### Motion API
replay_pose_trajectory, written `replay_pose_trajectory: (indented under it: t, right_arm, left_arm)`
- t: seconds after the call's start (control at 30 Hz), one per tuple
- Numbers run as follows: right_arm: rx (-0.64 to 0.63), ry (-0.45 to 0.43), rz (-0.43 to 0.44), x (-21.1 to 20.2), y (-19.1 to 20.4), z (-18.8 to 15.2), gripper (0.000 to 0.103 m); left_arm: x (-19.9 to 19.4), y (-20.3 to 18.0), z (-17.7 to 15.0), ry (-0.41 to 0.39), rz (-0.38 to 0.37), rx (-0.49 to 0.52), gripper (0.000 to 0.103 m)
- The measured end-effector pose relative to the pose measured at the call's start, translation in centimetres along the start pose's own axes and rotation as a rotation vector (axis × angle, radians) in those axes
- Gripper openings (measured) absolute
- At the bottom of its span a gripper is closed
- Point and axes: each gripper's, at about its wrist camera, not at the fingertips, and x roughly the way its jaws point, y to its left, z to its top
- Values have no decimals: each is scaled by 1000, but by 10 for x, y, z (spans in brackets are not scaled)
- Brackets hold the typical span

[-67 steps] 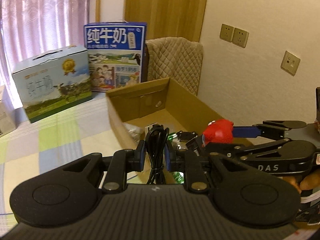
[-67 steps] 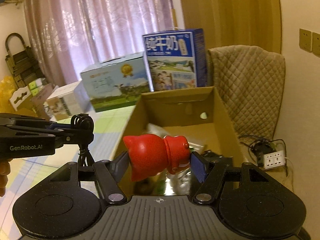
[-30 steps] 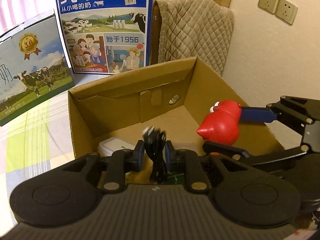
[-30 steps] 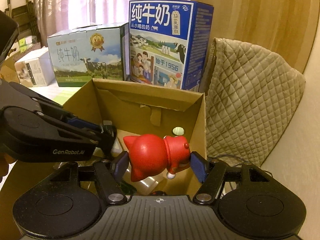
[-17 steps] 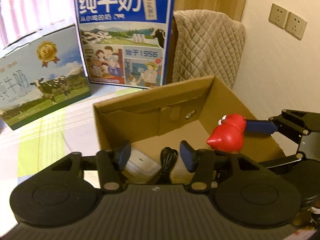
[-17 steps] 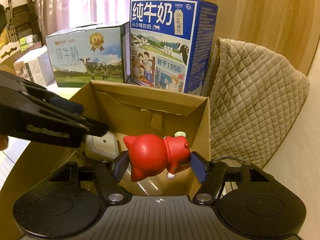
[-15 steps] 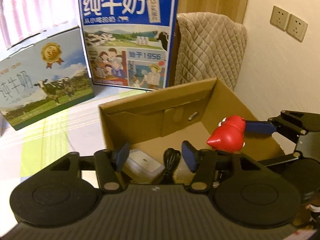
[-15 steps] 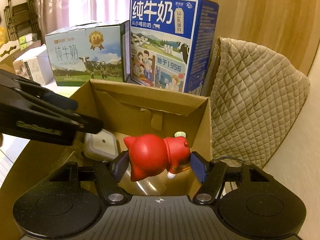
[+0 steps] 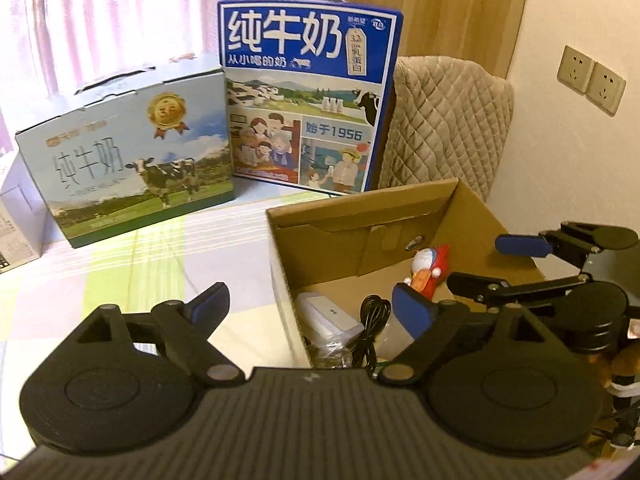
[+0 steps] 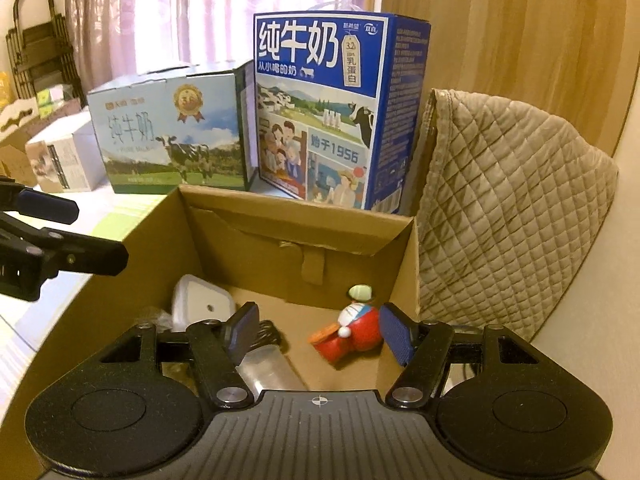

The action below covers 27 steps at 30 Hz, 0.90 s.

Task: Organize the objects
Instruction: 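Open both tools to drop the figurine and cable into the box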

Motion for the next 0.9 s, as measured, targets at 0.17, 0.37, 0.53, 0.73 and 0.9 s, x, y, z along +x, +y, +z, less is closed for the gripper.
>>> replay_pose_trajectory:
  t: [0.17,0.37,0.53,0.73,0.9]
  right_arm:
    - [60,-10,37,-18,2,-8,64]
    - [152,-28,64,-50,5,-19,64]
    - [226,-37,61,-79,9,-32,64]
    - [269,-27,57,-109,24,-51,65]
    - [280,1,53,-129,46,-66,66]
  left_arm:
    - [-14,3,-6,-5,1,-12,90]
    - [-35,5,-20,-13,8,-19,95]
    - [-57,8,-35,-26,7,-21,99]
    - [-88,14,-56,-47,19,-22,100]
    - [-115,23,-75,-59,37,-14,102]
